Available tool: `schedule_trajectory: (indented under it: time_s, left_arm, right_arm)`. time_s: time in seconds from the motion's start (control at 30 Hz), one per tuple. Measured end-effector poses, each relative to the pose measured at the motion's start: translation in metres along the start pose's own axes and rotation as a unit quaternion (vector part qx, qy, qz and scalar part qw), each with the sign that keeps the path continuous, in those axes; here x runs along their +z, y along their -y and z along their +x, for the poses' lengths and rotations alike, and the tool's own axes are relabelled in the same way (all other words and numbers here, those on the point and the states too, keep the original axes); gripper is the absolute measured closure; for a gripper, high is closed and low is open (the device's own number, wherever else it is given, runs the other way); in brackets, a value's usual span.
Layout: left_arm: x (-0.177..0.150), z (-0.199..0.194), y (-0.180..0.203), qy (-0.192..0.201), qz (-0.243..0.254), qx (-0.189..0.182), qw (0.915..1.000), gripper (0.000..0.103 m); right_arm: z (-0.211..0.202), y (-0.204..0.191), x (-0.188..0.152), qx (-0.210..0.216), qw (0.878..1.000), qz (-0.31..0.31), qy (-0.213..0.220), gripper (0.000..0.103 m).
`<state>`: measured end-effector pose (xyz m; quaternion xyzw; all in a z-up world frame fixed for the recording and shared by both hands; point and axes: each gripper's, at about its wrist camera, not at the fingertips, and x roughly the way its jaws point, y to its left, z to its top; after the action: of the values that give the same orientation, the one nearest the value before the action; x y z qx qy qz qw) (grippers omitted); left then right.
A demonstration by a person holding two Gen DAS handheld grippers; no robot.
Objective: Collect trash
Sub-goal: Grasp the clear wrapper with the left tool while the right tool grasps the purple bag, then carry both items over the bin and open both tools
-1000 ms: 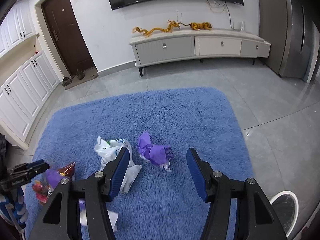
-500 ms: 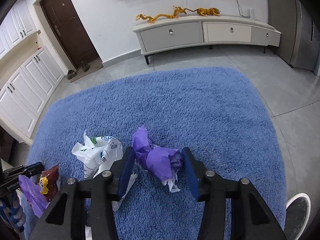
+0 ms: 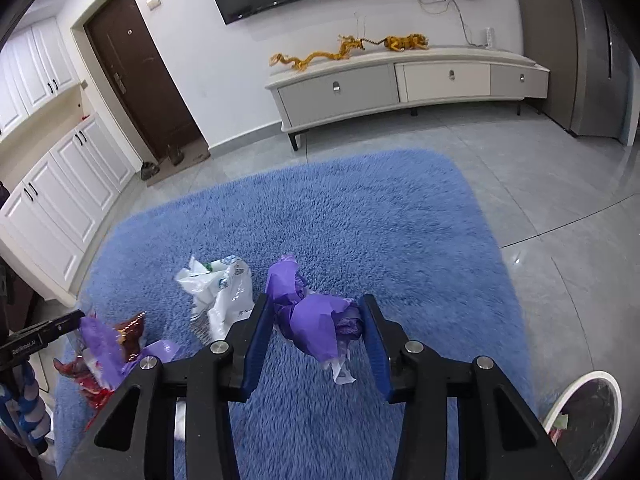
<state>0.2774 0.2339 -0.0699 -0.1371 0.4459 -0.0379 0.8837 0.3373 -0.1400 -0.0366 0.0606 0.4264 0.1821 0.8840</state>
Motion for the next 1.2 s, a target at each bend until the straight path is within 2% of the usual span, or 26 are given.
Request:
schedule_trajectory:
  time_s: [0.17,0.4,0.67,0.93,1.2]
  left_arm:
    - [0.001,-0.033,0.006,0.026,0.004,-0.003,0.9997,0.100]
    - [-0.001,-0.074,0.022,0.057,0.018,-0.008,0.9982,0.100]
    - [-0.003,-0.111,0.065,0.082,0.047,-0.028,0.9951,0.100]
    - [-0.003,-0.128,0.156,0.094,0.105,-0.078,0.9869,0.100]
    - [-0.015,-0.111,0.297,0.071,0.187,-0.145,0.9689,0.100]
  right_arm:
    - [-0.028,-0.008,-0.005,0.002,1.000,-0.002,0.019,0.066]
    - [-0.066,-0.017,-0.014,0.007,0.999,-0.005,0.044,0.067]
    - [-0.114,-0.014,-0.027,0.008,0.997,0.001,0.077,0.067]
    - [-0.178,0.024,-0.045,-0.020,0.992,0.023,0.122,0.067]
    - [-0.250,0.114,-0.073,-0.091,0.980,0.078,0.157,0.067]
